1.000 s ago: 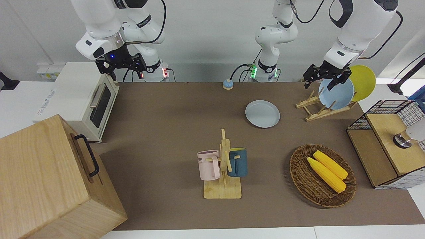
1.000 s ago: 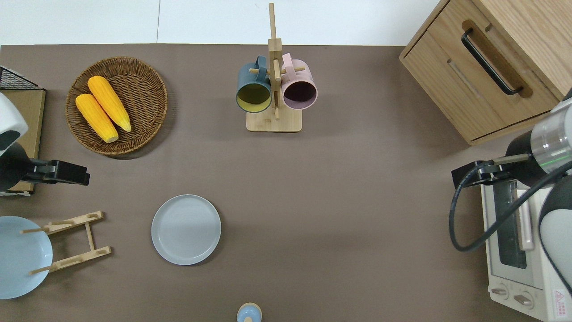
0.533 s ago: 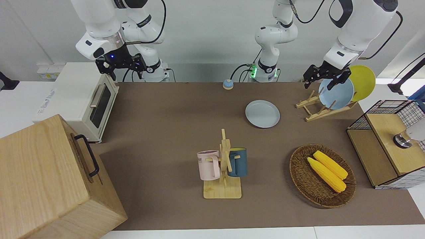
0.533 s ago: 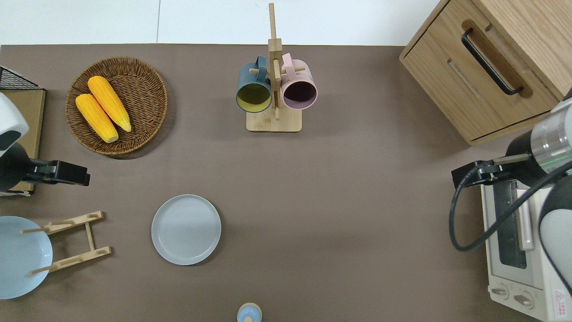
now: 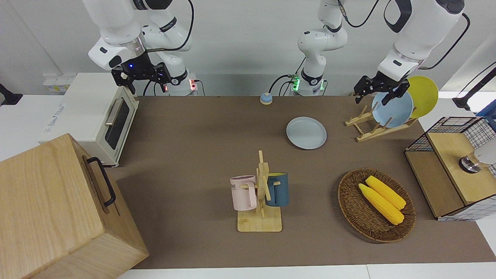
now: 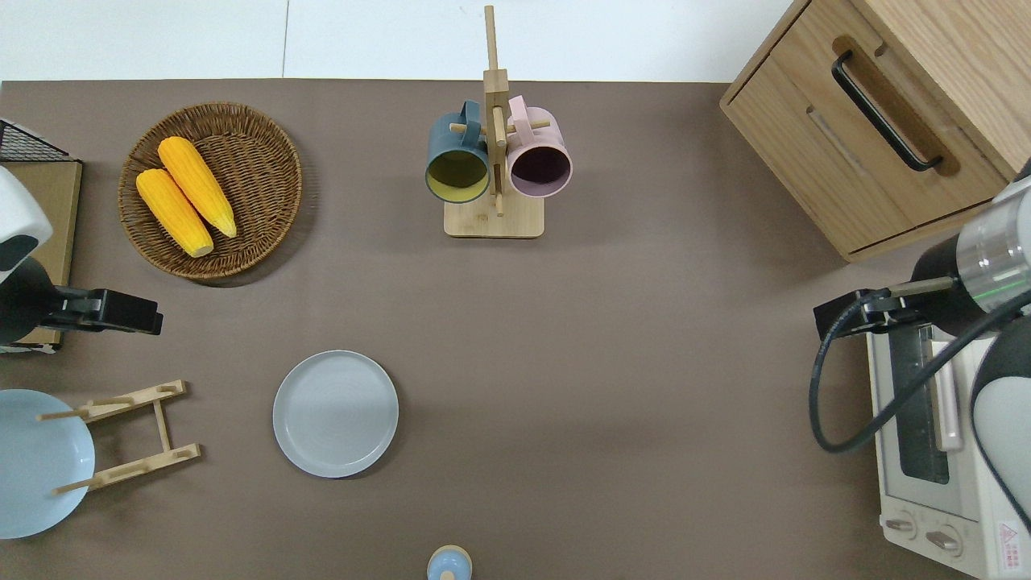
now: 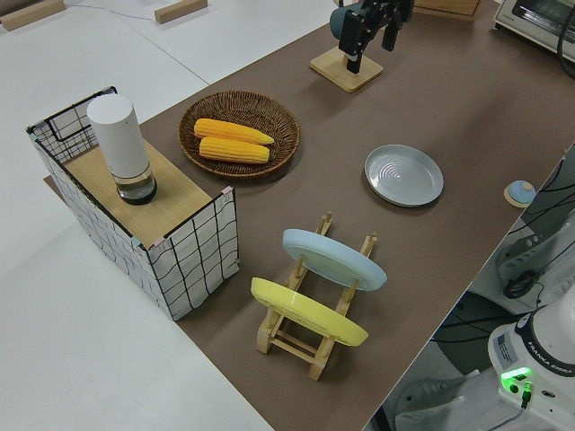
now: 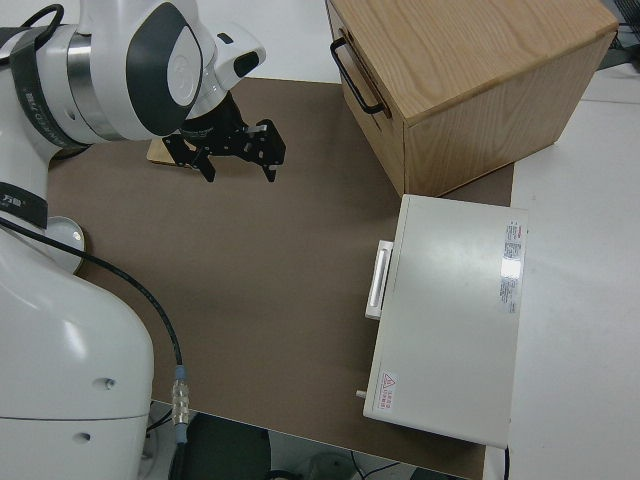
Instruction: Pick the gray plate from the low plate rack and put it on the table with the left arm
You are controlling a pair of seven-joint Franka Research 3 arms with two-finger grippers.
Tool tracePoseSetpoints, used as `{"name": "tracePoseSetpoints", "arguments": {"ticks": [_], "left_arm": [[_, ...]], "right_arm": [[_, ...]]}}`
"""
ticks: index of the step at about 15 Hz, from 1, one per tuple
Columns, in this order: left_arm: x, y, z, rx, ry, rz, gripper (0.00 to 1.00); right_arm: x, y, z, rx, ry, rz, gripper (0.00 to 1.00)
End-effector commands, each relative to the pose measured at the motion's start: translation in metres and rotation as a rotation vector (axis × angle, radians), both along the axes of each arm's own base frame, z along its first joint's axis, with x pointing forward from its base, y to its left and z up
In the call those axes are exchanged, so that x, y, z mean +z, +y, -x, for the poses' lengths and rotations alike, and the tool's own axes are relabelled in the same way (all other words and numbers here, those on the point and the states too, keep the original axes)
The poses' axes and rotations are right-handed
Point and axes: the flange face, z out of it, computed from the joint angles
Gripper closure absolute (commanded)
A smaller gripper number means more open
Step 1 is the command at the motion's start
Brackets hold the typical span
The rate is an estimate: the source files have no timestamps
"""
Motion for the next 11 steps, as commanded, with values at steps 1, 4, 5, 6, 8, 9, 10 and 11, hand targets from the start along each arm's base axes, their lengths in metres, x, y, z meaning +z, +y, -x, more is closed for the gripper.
{"name": "tracePoseSetpoints", "arguments": {"ticks": [1, 4, 5, 6, 8, 9, 10, 11], "left_arm": [[0.0047, 0.0006, -0.0022, 0.010, 0.007, -0.022, 0.01], [0.0047, 0.0016, -0.0022, 0.021, 0.007, -0.016, 0.01], [0.0055, 0.0017, -0.0018, 0.021, 0.006, -0.018, 0.01], [0.0054, 0.0009, -0.0016, 0.018, 0.007, -0.018, 0.01], [0.0037, 0.0006, -0.0025, 0.015, 0.010, -0.022, 0.01], [0.0037, -0.0002, -0.0025, 0.016, 0.010, -0.022, 0.01], [0.0022, -0.0007, -0.0035, 0.025, 0.012, -0.024, 0.01], [0.0022, -0.0009, -0.0035, 0.032, 0.012, -0.023, 0.01]], "right_arm": [[0.0036, -0.0020, 0.0016, -0.014, 0.000, 0.008, 0.017], [0.0043, -0.0026, 0.0020, -0.016, -0.001, 0.009, 0.017], [0.0036, -0.0020, 0.0016, -0.014, 0.000, 0.008, 0.017], [0.0036, -0.0020, 0.0016, -0.014, 0.000, 0.008, 0.017], [0.0036, -0.0020, 0.0016, -0.014, 0.000, 0.008, 0.017], [0.0036, -0.0028, 0.0016, -0.016, 0.000, 0.008, 0.017], [0.0036, -0.0028, 0.0016, -0.016, 0.000, 0.008, 0.017], [0.0034, -0.0028, 0.0017, -0.016, 0.002, 0.008, 0.017]]}}
